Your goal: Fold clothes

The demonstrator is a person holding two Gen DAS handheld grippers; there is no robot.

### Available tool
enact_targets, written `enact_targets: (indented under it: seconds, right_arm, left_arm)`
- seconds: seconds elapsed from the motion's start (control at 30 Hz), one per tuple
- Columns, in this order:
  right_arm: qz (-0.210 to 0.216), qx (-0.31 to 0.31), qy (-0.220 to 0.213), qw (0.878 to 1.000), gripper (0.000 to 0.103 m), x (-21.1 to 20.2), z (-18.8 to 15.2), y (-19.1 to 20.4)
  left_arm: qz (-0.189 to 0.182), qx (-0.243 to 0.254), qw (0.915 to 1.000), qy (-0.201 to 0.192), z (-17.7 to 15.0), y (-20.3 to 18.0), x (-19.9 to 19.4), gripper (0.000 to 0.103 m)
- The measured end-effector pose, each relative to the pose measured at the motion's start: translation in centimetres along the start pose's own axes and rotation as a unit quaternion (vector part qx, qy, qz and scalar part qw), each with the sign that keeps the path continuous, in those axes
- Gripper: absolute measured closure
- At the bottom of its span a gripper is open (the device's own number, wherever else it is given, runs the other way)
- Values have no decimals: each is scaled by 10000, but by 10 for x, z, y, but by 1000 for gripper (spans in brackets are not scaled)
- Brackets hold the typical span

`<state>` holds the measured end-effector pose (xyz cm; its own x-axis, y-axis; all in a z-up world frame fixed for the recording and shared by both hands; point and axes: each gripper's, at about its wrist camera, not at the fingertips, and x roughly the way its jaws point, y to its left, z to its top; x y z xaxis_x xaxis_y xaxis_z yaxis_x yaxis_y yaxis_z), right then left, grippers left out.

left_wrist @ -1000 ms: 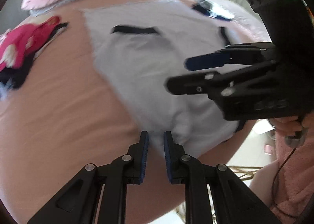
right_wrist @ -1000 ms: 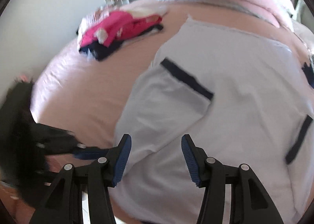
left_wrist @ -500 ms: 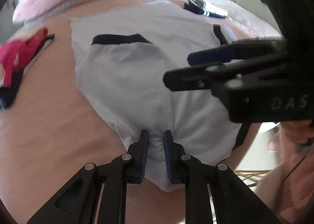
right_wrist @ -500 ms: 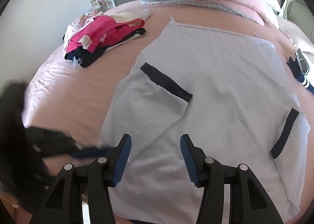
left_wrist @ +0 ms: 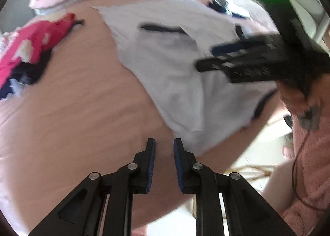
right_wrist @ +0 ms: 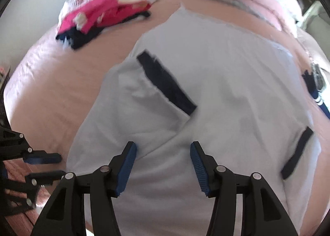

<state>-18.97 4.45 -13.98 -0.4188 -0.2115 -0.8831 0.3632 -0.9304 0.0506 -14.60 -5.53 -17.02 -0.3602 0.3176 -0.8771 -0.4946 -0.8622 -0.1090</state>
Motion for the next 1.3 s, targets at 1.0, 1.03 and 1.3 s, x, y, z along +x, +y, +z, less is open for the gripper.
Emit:
enact_targets:
  seconds: [1.0, 1.03, 1.3]
  right_arm:
    - [-755, 1916, -353, 9779, 48, -80, -121, -154]
    - [-799, 2001, -361, 9758, 48, -81, -126, -163]
    - [-730, 1691, 124, 9828, 47, -64, -143, -164]
  left_arm:
    - [498, -55, 9972, 560, 42, -65, 39, 72]
    - [563, -112, 9961, 668, 33, -68, 42, 69]
    - [609, -845, 9944, -196, 19, -81, 17, 67]
